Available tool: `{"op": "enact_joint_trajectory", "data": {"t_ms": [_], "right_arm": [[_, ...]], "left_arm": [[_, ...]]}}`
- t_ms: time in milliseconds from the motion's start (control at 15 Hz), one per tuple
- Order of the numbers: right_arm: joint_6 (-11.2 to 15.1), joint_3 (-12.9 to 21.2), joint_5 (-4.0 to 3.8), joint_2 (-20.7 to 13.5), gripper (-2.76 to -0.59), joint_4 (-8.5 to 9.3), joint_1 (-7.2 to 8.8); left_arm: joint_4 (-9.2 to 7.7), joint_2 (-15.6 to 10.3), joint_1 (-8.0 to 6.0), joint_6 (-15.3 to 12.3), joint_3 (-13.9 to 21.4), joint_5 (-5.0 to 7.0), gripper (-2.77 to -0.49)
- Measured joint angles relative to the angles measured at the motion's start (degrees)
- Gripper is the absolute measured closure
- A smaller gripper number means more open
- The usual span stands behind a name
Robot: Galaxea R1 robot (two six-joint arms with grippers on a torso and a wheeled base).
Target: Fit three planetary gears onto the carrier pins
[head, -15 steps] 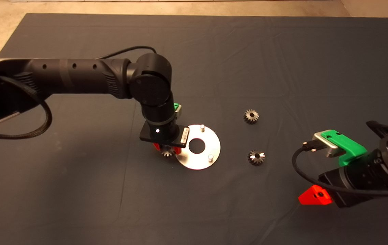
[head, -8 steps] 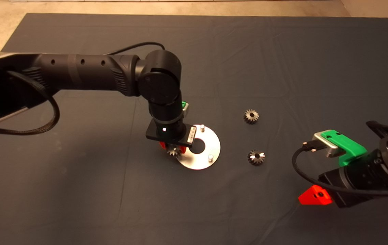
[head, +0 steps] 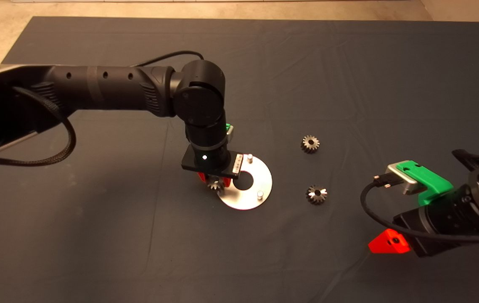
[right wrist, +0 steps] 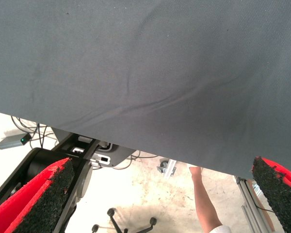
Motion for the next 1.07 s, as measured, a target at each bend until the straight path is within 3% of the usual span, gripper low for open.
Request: {"op": "enact_joint_trajectory", "data": {"t_ms": [200,667,1067], "right_arm": [[0.0,0.0,-0.01,0.0,-2.75,-0.02,0.0],[0.0,0.0,-0.01,0.0,-2.75,0.0,0.0],[0.0,0.0,0.01,-0.02,-2.75,-0.02,0.0]], "left_arm": [[0.0,0.0,0.02,0.02,0.0,-0.74,-1.01],[0.12,0.13,0.05,0.96,-0.11,-1.13,-1.01],[1.62,0.46,0.35,1.27,-0.17,-1.69,-1.01]]}}
